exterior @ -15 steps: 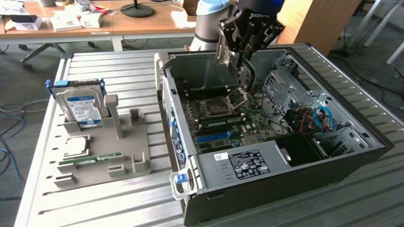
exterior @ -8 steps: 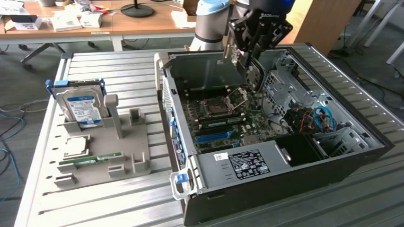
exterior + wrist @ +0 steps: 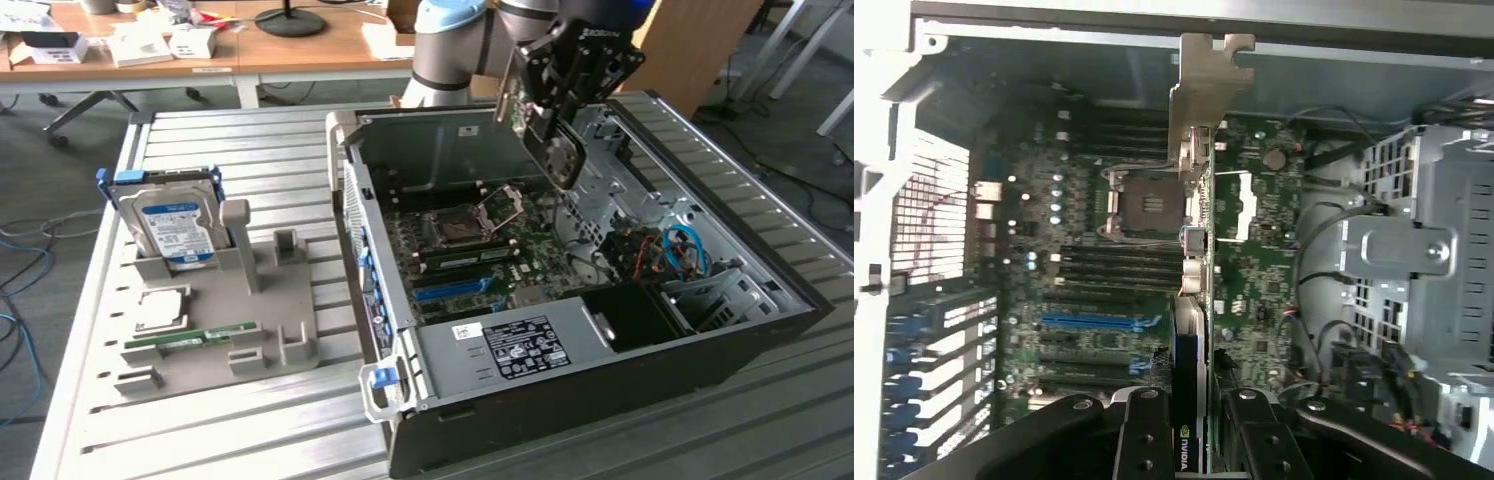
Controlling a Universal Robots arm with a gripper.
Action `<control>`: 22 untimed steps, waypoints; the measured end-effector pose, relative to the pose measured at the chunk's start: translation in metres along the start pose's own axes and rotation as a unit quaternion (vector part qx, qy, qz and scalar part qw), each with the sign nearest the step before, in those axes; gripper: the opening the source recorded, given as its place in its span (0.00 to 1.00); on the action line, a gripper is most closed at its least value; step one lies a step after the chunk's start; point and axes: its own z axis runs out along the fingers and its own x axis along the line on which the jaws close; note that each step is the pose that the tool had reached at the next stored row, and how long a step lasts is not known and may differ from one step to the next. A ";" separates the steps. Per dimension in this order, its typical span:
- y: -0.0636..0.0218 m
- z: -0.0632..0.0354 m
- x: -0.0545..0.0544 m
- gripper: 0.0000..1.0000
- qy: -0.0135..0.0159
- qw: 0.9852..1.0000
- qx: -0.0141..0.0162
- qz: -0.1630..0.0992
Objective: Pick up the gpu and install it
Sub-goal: 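Pick up the gpu and move the gpu toward the slot, then insert the gpu into the slot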
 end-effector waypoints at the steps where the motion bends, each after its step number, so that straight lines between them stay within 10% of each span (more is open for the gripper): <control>1: -0.0001 0.0000 -0.003 0.26 0.000 1.000 0.000 0.000; 22: -0.0006 -0.0002 -0.016 0.26 0.000 1.000 0.000 -0.001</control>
